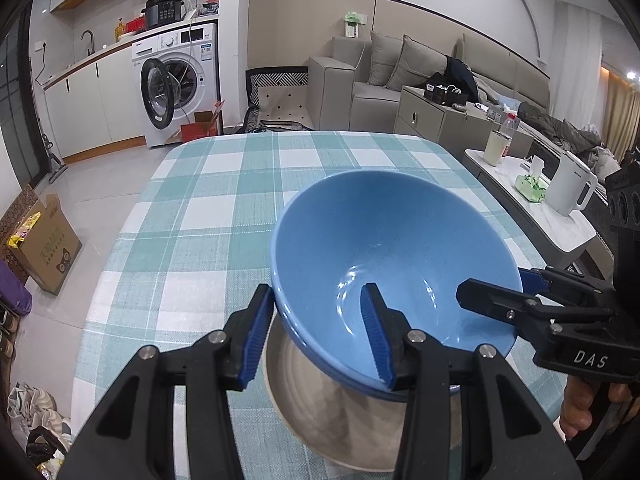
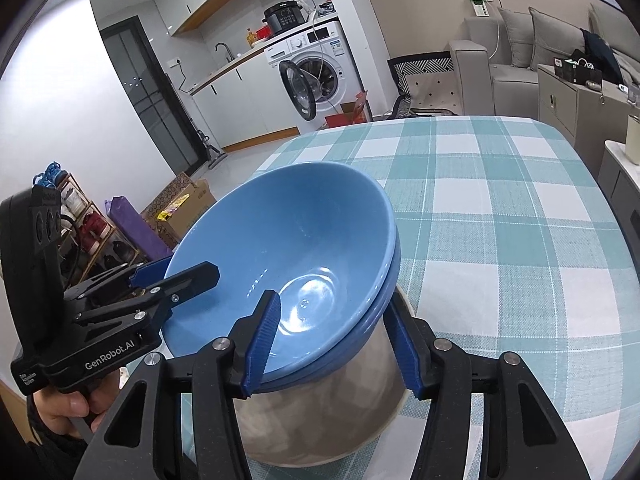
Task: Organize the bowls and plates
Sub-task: 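Lower the bowl stack onto the beige plates and open both grippers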
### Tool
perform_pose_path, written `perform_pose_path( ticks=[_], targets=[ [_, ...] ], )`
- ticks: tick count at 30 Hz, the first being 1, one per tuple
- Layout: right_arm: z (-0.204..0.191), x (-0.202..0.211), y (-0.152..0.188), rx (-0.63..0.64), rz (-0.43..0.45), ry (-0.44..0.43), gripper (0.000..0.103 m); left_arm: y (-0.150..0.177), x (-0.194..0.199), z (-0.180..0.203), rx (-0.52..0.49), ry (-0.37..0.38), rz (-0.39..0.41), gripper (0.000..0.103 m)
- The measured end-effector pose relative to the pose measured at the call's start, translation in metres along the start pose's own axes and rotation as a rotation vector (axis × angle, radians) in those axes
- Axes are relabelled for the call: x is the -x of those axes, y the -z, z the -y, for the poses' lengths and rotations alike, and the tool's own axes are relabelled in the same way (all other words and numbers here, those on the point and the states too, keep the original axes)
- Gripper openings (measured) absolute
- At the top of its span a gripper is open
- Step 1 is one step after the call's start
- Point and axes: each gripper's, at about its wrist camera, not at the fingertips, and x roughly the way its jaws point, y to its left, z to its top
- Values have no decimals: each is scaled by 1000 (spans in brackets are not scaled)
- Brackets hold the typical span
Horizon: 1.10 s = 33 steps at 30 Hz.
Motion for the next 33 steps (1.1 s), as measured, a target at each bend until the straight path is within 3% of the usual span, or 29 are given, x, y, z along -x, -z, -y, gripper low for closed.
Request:
perform_pose_path(
  ticks=[5, 7, 9, 13, 15, 19, 22, 33],
  targets=[
    [-3, -1, 1, 15, 4, -1, 63, 0, 3, -2, 0, 13, 15, 45],
    [-4, -1, 1, 27, 6, -14, 71, 0, 6, -2, -9, 18, 28, 47],
    [-6, -1, 0, 43, 13, -22, 80, -1, 9, -2, -17, 21, 37, 63],
    [-12, 2, 2, 75, 33, -15, 91, -2, 20, -6, -22, 32, 78, 69],
    [-13, 4, 1, 79, 42, -15, 93, -2, 24, -8, -19, 31, 94, 82],
    [-10, 9, 0, 83, 67, 6, 99, -1, 35, -14, -34, 40, 148, 90],
    [-10, 14, 0, 89, 94, 18, 102, 1, 40, -17, -49, 26, 187, 103],
    [-8, 38, 13, 130, 158, 22, 102, 14, 45, -33, -40, 7, 246, 103]
  ],
)
